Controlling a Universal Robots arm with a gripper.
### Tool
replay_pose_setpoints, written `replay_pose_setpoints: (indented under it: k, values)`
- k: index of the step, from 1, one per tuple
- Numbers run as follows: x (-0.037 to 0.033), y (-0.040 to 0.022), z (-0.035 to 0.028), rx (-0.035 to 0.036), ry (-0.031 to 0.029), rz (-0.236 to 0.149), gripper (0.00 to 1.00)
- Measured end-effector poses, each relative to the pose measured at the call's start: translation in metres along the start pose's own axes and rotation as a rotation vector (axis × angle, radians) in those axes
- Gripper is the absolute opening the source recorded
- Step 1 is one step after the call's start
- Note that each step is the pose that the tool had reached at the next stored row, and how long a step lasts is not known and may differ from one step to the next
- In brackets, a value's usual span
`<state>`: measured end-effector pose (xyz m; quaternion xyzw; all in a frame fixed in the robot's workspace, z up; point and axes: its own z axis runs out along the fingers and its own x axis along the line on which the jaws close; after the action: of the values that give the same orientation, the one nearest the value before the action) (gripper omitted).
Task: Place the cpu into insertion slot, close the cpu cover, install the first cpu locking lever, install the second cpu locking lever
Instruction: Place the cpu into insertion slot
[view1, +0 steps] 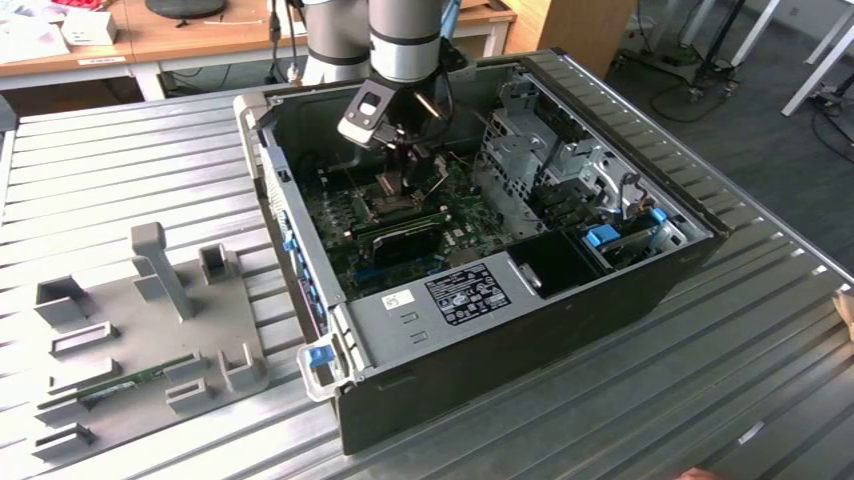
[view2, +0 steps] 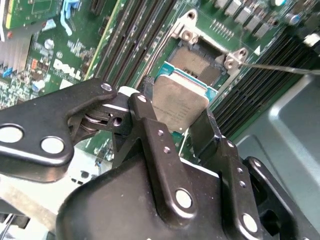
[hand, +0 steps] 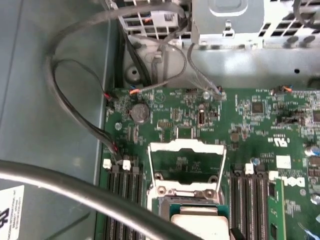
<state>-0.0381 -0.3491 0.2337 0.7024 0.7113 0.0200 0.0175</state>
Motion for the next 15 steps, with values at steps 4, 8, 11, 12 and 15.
replay_pose_setpoints:
  k: [4,8,11,12,15]
  values:
    - [0.0000,0.0000,0.0001,0.0034,0.0009,0.000,0.54]
    - [0.0000,0.0000,0.0001,0.0032,0.0214,0.001,0.54]
    - [0.0000,0.0000,0.0002,0.0031,0.0219,0.001,0.54]
    - [0.0000,0.0000,0.0002,0.0032,0.0218,0.001,0.54]
    - [0.0000,-0.0001,0.0015,0.0031,0.0231,0.001,0.54]
